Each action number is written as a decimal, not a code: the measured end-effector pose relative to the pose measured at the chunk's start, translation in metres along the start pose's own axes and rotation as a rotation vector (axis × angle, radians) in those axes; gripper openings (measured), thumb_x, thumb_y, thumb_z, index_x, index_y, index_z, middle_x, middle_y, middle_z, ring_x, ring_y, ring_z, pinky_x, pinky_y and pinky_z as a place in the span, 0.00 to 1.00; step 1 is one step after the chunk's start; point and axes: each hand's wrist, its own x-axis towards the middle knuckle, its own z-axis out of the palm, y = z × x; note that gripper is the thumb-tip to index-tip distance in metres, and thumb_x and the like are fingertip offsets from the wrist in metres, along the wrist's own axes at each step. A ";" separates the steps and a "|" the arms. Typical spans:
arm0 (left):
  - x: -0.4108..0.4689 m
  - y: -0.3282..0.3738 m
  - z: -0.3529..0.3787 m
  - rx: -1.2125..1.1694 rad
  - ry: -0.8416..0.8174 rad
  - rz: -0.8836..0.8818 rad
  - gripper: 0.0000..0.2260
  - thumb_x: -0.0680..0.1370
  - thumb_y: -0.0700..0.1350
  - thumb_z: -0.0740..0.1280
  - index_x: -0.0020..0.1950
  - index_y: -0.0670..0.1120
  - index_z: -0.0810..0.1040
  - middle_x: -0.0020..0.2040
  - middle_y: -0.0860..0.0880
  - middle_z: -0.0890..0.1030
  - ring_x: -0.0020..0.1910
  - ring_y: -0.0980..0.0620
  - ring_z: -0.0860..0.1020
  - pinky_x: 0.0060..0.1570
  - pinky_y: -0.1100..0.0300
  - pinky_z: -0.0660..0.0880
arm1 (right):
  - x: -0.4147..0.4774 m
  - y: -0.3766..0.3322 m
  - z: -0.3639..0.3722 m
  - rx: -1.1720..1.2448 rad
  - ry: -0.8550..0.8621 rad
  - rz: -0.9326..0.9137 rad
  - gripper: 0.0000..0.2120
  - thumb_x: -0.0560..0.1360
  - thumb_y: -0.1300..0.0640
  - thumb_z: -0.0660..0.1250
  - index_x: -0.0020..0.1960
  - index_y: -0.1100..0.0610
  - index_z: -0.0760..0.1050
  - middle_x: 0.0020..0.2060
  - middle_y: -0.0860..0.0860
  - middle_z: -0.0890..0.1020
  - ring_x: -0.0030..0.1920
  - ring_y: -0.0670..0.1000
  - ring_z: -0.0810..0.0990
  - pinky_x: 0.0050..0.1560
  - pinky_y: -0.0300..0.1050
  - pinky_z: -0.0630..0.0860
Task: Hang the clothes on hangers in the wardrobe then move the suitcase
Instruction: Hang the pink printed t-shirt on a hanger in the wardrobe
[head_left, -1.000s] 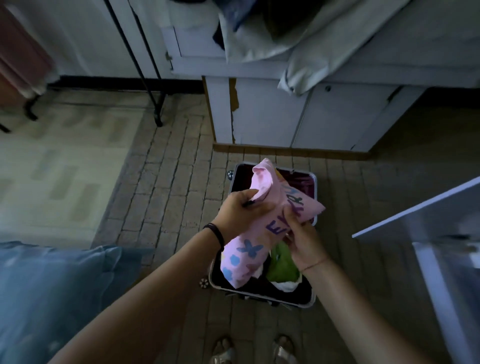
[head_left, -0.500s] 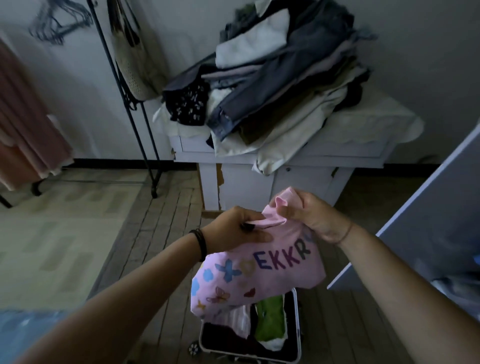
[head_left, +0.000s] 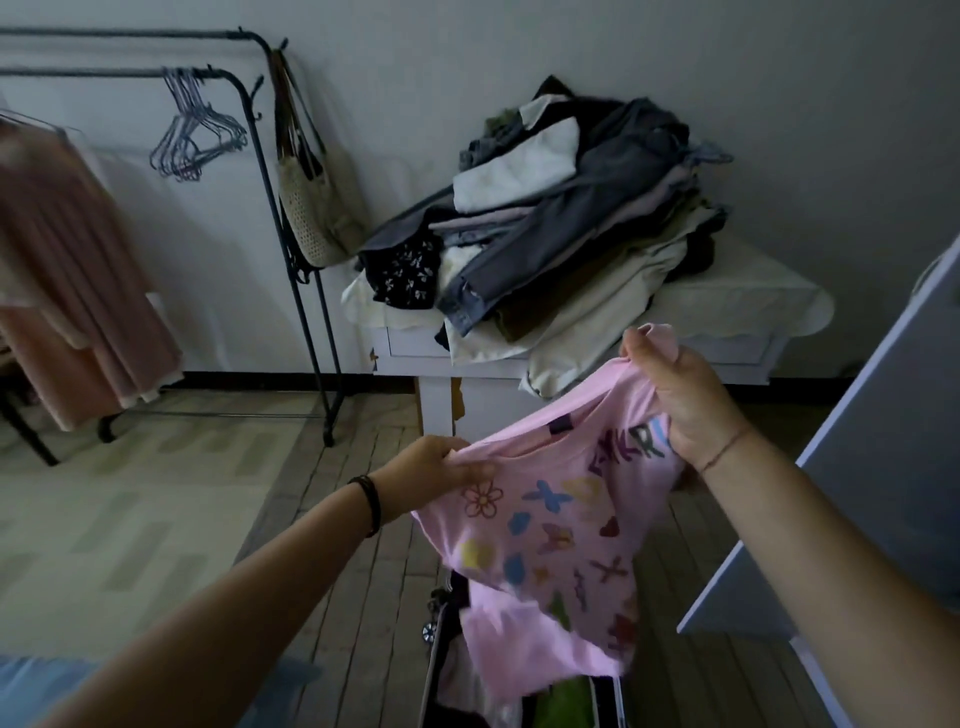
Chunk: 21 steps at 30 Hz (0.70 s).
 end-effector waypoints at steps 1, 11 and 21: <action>0.000 0.001 -0.003 -0.085 0.049 0.007 0.09 0.75 0.54 0.68 0.45 0.49 0.77 0.41 0.50 0.83 0.39 0.54 0.82 0.37 0.63 0.79 | -0.001 -0.001 -0.003 -0.044 0.002 -0.016 0.14 0.65 0.45 0.73 0.37 0.55 0.76 0.27 0.46 0.81 0.31 0.43 0.80 0.35 0.36 0.76; 0.003 0.033 -0.011 -0.577 0.143 0.122 0.07 0.75 0.48 0.69 0.43 0.45 0.80 0.37 0.44 0.83 0.35 0.48 0.82 0.38 0.57 0.80 | -0.029 0.000 -0.043 -0.413 -0.082 0.015 0.16 0.68 0.49 0.70 0.49 0.61 0.81 0.43 0.56 0.83 0.44 0.53 0.81 0.42 0.42 0.76; 0.027 0.067 0.014 -0.552 -0.063 0.213 0.11 0.78 0.49 0.65 0.48 0.41 0.80 0.37 0.45 0.82 0.34 0.50 0.80 0.35 0.62 0.78 | -0.071 0.005 -0.100 -0.676 -0.082 0.164 0.24 0.62 0.46 0.76 0.44 0.66 0.80 0.35 0.54 0.81 0.35 0.47 0.79 0.36 0.39 0.75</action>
